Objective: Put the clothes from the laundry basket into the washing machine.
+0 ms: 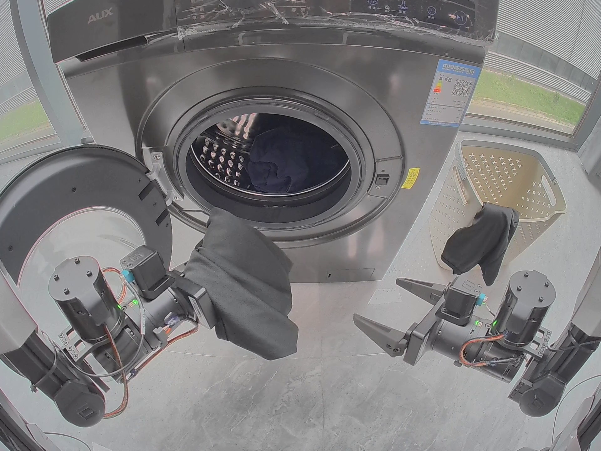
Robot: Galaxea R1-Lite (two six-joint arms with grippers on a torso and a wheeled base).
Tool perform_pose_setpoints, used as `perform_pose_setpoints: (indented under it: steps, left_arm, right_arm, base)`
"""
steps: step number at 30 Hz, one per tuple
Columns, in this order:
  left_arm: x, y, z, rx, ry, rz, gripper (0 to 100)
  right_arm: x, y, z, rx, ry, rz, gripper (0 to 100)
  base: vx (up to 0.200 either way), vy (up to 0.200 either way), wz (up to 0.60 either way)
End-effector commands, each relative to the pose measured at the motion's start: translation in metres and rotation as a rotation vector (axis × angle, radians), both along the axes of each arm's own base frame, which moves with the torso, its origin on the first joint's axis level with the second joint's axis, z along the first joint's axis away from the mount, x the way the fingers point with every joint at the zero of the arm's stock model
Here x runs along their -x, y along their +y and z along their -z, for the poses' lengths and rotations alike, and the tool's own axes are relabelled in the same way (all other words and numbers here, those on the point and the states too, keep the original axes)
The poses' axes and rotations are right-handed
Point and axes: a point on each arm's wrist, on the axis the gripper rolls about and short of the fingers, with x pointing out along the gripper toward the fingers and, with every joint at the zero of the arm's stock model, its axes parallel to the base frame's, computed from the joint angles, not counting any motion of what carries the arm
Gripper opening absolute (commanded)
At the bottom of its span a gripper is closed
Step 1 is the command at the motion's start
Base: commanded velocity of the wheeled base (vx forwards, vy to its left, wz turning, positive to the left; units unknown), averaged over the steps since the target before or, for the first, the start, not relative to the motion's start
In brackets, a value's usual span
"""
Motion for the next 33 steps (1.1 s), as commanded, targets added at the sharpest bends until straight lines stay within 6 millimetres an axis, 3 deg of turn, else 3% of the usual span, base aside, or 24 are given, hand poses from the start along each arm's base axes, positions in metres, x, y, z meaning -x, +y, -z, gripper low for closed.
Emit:
perform_pose_setpoints:
  steps: [1,10,16,33]
  left_arm:
    - [0.0038,0.0058,0.0017,-0.01,0.009,-0.009,0]
    - [0.0017,0.0084,0.0029,-0.01,0.014,-0.019,0]
    - [-0.0001,0.0108,0.0036,-0.01,0.018,-0.03,0]
    - [0.0012,0.0103,0.0055,-0.025,0.018,-0.028,0]
  right_arm:
    - [-0.0071,-0.004,0.0,-0.004,-0.002,0.033,100]
    - [-0.0092,-0.0035,0.0064,0.008,0.019,0.037,100]
    - [-0.0092,-0.0035,0.0064,0.007,0.02,0.037,100]
    - [-0.0089,-0.0037,0.0073,0.009,0.025,0.037,100]
  base:
    - [0.0,0.0,0.0]
    - [0.0,0.0,0.0]
    - [0.0,0.2,0.0]
    - [0.0,0.0,0.0]
